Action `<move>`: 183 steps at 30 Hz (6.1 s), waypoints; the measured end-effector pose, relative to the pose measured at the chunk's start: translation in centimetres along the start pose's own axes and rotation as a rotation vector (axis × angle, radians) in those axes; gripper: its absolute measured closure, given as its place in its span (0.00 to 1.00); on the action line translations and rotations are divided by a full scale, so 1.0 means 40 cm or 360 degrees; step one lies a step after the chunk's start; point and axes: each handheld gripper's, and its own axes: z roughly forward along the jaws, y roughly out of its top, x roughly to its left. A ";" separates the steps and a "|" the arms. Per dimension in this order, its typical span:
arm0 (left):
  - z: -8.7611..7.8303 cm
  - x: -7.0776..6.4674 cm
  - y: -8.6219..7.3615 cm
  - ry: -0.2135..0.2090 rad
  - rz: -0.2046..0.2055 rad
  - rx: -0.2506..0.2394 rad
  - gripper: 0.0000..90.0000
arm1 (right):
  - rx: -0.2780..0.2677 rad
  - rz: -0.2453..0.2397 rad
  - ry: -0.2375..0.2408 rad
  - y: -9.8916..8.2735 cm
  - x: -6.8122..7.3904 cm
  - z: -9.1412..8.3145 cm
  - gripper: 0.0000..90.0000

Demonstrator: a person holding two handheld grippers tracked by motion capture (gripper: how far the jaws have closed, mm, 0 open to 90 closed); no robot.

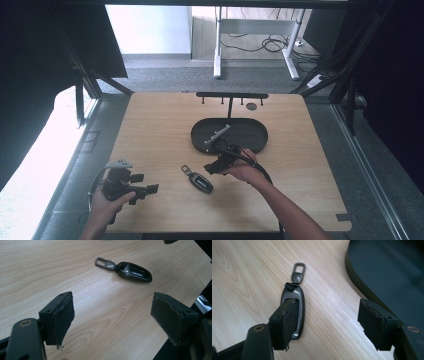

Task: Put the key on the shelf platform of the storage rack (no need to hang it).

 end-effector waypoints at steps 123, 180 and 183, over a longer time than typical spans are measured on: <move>-0.010 0.014 -0.001 0.0022 -0.0031 -0.0041 0.22 | -0.0134 0.0075 -0.0031 0.088 -0.111 -0.110 0.55; -0.006 0.020 -0.002 0.0022 -0.0039 -0.0032 0.22 | -0.0085 0.0368 -0.0251 0.103 -0.322 -0.016 0.55; -0.005 0.021 -0.002 0.0019 -0.0038 -0.0028 0.22 | -0.0081 0.0377 -0.0250 0.102 -0.326 -0.007 0.55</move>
